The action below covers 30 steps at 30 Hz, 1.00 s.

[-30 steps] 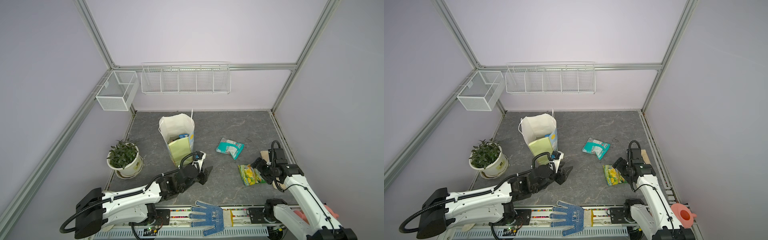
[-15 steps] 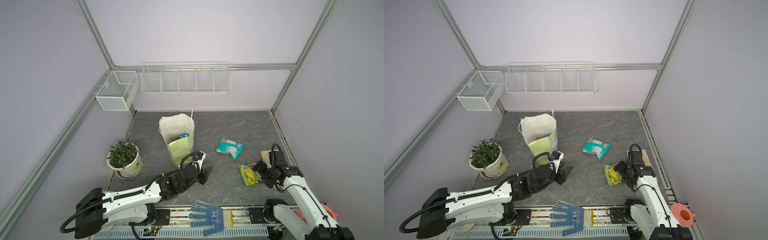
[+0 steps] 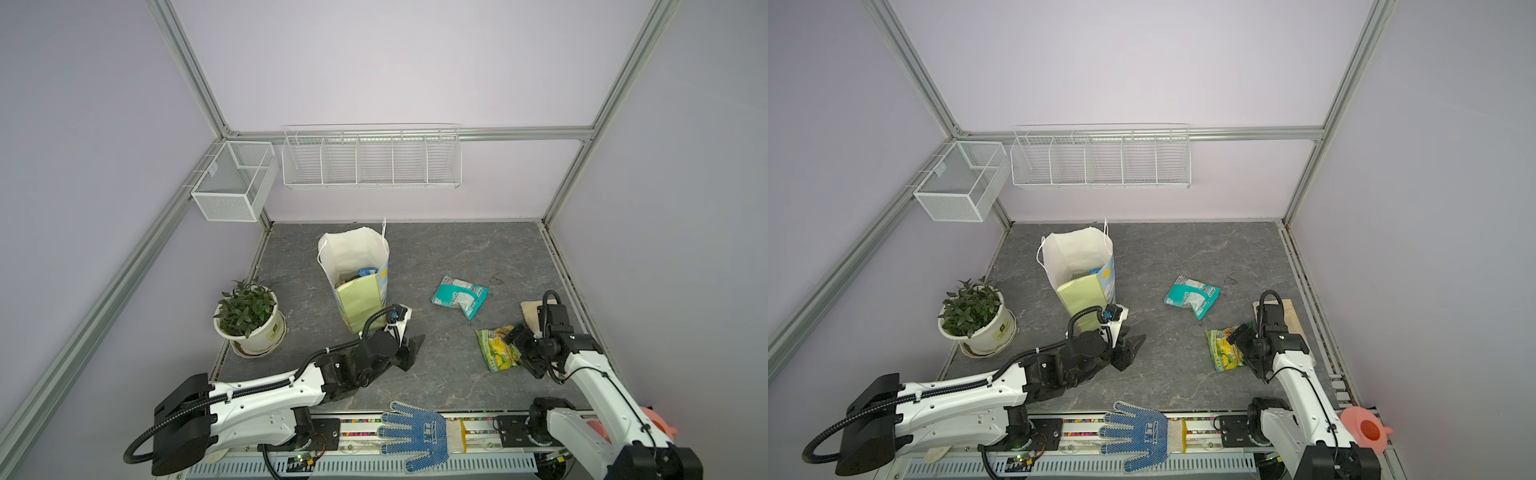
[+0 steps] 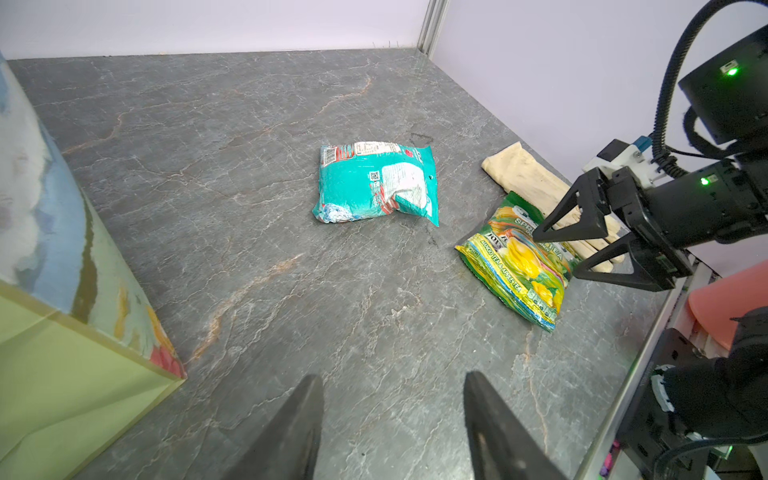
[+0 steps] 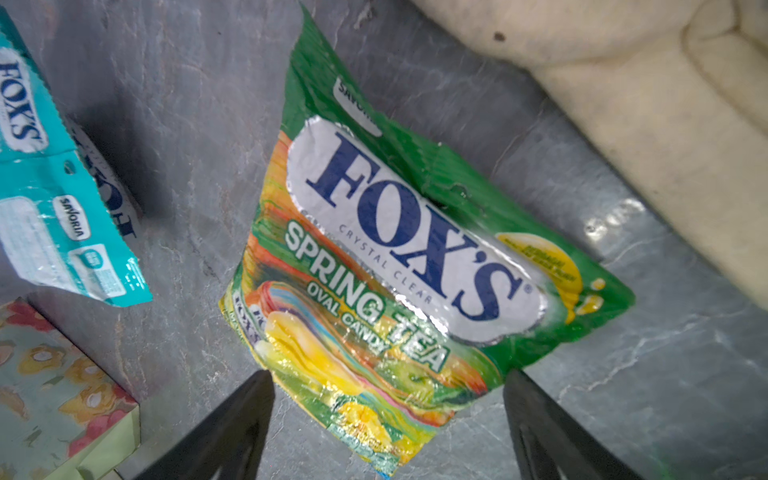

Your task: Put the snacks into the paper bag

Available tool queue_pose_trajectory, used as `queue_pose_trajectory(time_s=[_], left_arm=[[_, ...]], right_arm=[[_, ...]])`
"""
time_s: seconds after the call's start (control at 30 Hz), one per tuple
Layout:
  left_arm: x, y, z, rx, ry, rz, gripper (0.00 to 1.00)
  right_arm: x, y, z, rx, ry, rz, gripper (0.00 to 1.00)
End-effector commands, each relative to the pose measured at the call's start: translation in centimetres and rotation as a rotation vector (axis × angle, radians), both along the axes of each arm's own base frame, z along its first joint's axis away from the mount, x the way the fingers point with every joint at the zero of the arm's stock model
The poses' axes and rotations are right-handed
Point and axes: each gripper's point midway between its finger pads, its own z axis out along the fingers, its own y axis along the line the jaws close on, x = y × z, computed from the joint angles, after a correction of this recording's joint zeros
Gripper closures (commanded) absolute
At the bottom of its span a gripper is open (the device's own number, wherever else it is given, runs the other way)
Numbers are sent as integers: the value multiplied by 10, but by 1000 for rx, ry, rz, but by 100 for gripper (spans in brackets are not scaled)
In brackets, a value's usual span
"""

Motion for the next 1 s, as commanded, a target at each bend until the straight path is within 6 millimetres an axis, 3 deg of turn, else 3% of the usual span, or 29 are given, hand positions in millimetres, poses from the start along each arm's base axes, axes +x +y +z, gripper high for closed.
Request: queue_pose_trajectory(time_s=[0.0,0.47,0.67,0.97], left_arm=[[1,-1,-1,-14,2,15,45],[1,-2,-3,-10,3,14,45],[1,2,-1,-14,-1,20,45],[1,6,-1,-13,-5,29,45]], right_arm=[[-1,1,-7,23,9,-26,10],[0,2,-18,46,29,-41,0],[1,4,-18,57,27,-46,23],[0,3,-19,56,26,-49,37]])
